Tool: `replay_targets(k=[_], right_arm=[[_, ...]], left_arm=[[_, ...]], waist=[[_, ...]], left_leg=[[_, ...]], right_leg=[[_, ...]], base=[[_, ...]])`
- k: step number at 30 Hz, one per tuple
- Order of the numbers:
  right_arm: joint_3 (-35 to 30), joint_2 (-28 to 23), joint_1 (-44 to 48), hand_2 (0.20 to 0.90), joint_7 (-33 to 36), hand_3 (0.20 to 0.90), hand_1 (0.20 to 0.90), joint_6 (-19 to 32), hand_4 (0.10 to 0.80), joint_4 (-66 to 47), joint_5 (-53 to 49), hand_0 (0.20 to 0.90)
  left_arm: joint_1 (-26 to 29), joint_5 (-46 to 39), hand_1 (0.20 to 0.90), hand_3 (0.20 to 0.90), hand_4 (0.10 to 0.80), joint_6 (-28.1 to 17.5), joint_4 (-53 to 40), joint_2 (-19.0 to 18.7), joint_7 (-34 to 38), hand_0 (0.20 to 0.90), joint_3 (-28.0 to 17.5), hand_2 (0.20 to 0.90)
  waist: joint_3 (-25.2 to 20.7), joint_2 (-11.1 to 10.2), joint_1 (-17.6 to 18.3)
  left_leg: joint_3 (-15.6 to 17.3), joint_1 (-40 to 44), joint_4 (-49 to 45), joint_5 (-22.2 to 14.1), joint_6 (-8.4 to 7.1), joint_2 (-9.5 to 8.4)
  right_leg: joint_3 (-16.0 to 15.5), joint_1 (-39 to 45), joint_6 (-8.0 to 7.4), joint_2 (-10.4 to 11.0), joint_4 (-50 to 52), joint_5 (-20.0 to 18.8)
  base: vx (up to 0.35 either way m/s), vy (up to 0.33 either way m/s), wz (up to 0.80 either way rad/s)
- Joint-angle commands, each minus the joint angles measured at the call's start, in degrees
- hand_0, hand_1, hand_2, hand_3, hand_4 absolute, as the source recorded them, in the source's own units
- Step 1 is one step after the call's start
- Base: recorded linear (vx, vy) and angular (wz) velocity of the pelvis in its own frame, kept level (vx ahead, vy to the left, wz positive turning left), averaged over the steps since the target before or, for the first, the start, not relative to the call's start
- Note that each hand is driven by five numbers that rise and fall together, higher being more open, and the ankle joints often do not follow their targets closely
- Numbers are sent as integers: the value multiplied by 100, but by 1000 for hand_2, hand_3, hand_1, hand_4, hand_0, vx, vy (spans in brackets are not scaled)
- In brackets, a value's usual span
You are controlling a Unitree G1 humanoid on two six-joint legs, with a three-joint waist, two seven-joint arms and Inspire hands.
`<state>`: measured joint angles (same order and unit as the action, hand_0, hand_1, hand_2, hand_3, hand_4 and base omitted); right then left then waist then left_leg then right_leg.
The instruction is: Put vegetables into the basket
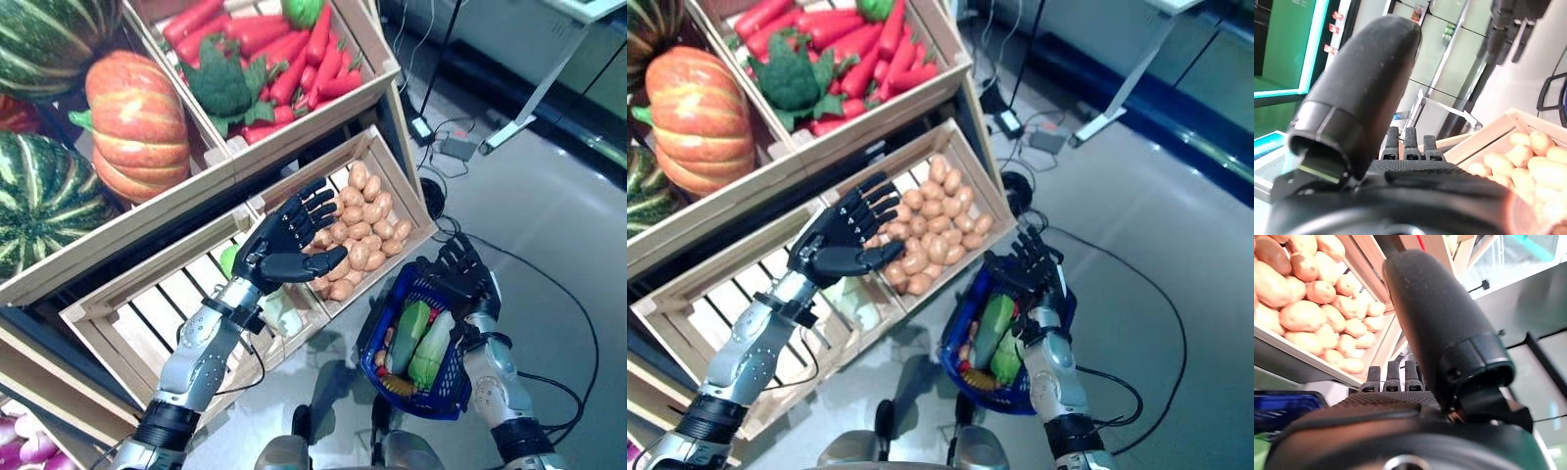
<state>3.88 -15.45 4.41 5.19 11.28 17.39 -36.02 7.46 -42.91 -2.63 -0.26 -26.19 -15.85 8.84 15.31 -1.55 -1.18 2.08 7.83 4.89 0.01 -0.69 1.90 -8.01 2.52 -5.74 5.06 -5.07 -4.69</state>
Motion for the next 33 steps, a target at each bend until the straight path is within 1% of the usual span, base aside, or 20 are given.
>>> replay_targets(k=[1,5,8,12,16,17,19,20,21,23,25,26,27,28,29,31,32,33], right_arm=[[148,-409,-299,900,-568,900,900,79,800,-698,464,900],[294,-426,-320,900,-778,900,900,55,800,-612,204,900],[429,-338,-354,900,-768,900,900,190,800,-701,101,900],[600,-199,-353,900,-737,900,900,306,800,-794,177,900],[704,-217,-317,900,-719,900,900,386,800,-871,148,900],[752,-249,-287,900,-683,900,900,319,800,-896,70,900],[812,-230,-240,900,-678,900,900,377,800,-942,-102,900],[859,-214,-215,900,-661,900,900,412,800,-958,-29,900],[898,-213,-197,900,-599,900,900,420,800,-973,46,900],[1058,-227,-81,900,-344,900,900,431,800,-1041,373,900],[1253,-249,113,900,-184,900,900,514,800,-1073,544,900],[1279,-249,143,900,-174,900,900,522,800,-1078,567,900],[1386,-245,291,900,-76,900,900,507,800,-1077,599,900],[1436,-236,374,900,-37,900,900,486,800,-1076,605,900],[1471,-225,418,900,8,900,900,479,800,-1061,632,900],[1520,-217,470,900,14,900,900,365,800,-1017,710,900],[1577,-256,451,900,-49,900,900,198,800,-1068,777,900],[1598,-293,409,900,-64,900,900,124,800,-1093,813,900]], left_arm=[[-143,288,900,900,800,-152,125,139,59,900,-232,900],[-141,291,900,900,800,-84,330,170,171,900,-209,900],[-170,82,900,900,800,-79,415,244,216,900,-169,900],[-186,-39,900,900,800,-211,501,402,341,900,-120,900],[-155,119,900,900,800,-324,483,411,483,900,-53,900],[-121,96,900,900,800,-359,476,399,550,900,-20,900],[-69,41,900,900,800,-465,416,432,619,900,19,900],[-40,-39,900,900,800,-474,390,471,583,900,48,900],[-18,-14,900,900,800,-485,373,496,606,900,81,900],[125,302,900,900,800,-642,288,542,831,900,270,900],[346,645,900,900,800,-706,234,551,1131,900,480,900],[379,766,900,900,800,-723,232,552,1212,900,505,900],[534,952,900,900,800,-812,297,549,1428,900,596,900],[626,963,900,900,800,-865,319,568,1471,900,638,900],[672,994,900,900,800,-857,309,583,1464,900,661,900],[721,1066,900,900,800,-681,261,588,1427,900,695,900],[724,988,900,900,800,-384,206,574,1287,900,808,900],[695,953,900,900,800,-251,173,547,1305,900,847,900]], waist=[[-776,45,52],[-791,51,55],[-807,59,71],[-848,66,80],[-869,68,83],[-861,67,83],[-856,65,81],[-856,63,79],[-854,63,78],[-831,64,75],[-787,60,57],[-779,60,54],[-779,48,47],[-783,38,42],[-799,33,36],[-856,23,31],[-916,17,41],[-929,26,53]], left_leg=[[5,-362,-137,-11,-225,-82],[18,-247,-112,-73,-211,-76],[31,-164,-90,-107,-198,-71],[36,-103,-66,-137,-188,-67],[66,-100,-76,-154,-199,-54],[68,-88,-79,-162,-194,-53],[63,-73,-80,-175,-187,-53],[59,-71,-84,-187,-180,-59],[61,-67,-86,-192,-181,-58],[55,-57,-99,-210,-170,-58],[20,-61,-112,-214,-163,-59],[15,-61,-112,-213,-163,-58],[0,-20,-107,-231,-147,-60],[-13,18,-94,-241,-146,-62],[-23,40,-84,-249,-151,-61],[-41,52,-74,-265,-148,-62],[-42,10,-74,-225,-149,-62],[-34,43,-61,-248,-157,-47]], right_leg=[[-142,244,-147,211,105,164],[-150,336,-176,231,75,189],[-130,390,-195,254,71,203],[-105,433,-208,262,49,210],[-93,423,-221,271,51,213],[-87,429,-221,272,57,219],[-85,437,-216,274,63,232],[-74,437,-214,273,70,240],[-72,438,-215,275,74,242],[-50,432,-220,284,101,250],[-30,422,-215,292,132,254],[-28,424,-214,292,133,253],[-14,456,-218,294,131,257],[-11,496,-219,295,114,259],[-12,526,-219,297,93,259],[-10,545,-225,300,71,262],[4,495,-229,309,75,228],[-1,524,-237,302,70,254]], base=[[50,-9,-3],[39,-16,1],[31,-7,-1],[33,-5,1],[0,0,0],[0,0,0],[0,0,0],[0,0,0],[0,0,0],[0,0,0],[0,0,0],[0,0,0],[30,-6,-1],[51,-8,-2],[54,-5,-3],[44,1,-1],[47,7,0],[0,0,0]])
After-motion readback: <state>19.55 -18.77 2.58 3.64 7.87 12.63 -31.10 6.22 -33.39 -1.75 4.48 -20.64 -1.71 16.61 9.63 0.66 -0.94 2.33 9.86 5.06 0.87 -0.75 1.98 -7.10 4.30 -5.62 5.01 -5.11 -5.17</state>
